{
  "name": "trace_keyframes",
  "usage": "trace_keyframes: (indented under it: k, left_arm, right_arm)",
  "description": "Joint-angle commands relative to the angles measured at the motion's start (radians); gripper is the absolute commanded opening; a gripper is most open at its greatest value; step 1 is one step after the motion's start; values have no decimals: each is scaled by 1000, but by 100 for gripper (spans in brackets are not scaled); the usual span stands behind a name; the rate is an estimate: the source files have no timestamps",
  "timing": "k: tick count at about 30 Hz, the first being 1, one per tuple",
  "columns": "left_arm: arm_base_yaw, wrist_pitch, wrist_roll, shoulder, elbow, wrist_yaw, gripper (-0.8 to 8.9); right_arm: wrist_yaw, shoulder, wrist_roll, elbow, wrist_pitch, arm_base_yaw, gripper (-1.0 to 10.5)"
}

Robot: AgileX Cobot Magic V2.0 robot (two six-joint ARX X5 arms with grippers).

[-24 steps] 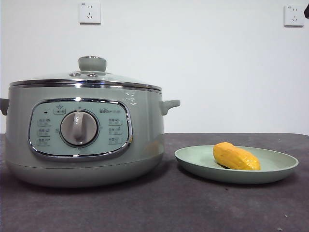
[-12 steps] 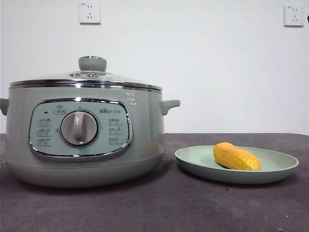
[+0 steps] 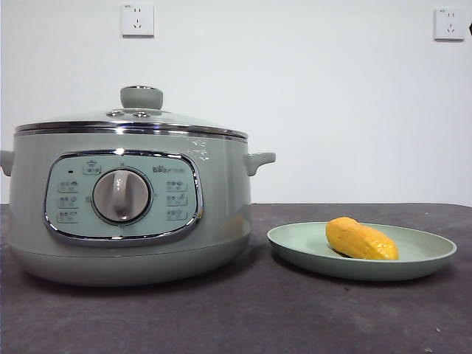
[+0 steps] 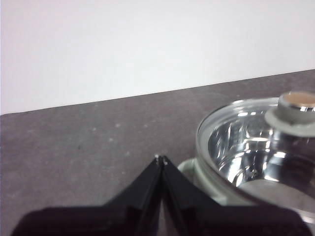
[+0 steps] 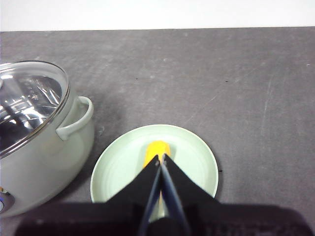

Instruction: Take the corn out from the steamer,put the corn on the plate,close the lid

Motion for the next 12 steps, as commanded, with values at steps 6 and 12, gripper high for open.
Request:
trace_keyframes:
  k: [6, 12]
  left_arm:
    - [56, 63, -26, -77, -200, 6, -3]
    - [76, 66, -49, -113, -271, 6, -3]
  right_arm:
    - [3, -1, 9, -5, 6, 1, 2]
    - [3, -1, 9, -5, 6, 1, 2]
